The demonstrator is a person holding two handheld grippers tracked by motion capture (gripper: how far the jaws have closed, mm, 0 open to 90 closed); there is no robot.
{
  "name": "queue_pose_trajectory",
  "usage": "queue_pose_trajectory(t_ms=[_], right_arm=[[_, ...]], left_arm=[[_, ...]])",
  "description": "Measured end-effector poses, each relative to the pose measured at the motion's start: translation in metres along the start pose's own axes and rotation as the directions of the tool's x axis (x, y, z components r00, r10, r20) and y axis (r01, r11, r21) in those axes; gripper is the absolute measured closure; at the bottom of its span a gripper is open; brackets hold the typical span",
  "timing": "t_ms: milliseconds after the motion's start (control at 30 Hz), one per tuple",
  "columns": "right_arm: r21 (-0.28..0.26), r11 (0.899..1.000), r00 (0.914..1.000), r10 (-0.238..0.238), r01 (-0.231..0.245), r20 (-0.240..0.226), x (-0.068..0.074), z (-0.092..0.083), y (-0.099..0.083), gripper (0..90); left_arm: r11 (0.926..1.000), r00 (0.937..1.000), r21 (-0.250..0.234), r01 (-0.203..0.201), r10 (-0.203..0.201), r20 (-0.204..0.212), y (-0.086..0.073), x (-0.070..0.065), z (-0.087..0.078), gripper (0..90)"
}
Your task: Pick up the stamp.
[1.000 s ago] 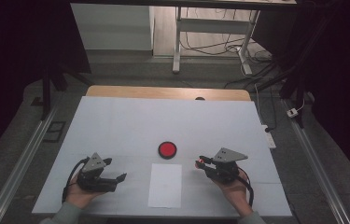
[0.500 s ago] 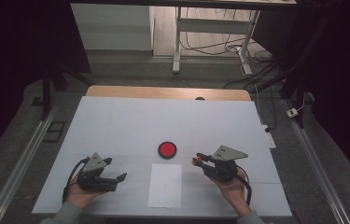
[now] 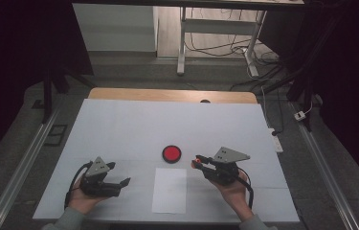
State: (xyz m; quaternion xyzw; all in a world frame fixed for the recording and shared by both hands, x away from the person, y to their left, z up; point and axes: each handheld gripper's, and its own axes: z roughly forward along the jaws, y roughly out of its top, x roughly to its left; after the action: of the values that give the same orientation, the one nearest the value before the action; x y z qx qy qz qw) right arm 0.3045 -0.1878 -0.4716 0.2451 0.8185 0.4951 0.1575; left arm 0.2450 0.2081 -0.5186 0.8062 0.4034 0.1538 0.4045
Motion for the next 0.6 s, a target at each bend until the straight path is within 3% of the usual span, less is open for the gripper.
queue_pose_trajectory(t_ms=[600], right_arm=[[-0.004,1.0,0.9979,-0.018,0.018,-0.062,0.016,0.018,0.009,72.0]], left_arm=[[1.0,1.0,0.001,-0.004,0.004,-0.001,0.0,-0.001,0.001,17.1]])
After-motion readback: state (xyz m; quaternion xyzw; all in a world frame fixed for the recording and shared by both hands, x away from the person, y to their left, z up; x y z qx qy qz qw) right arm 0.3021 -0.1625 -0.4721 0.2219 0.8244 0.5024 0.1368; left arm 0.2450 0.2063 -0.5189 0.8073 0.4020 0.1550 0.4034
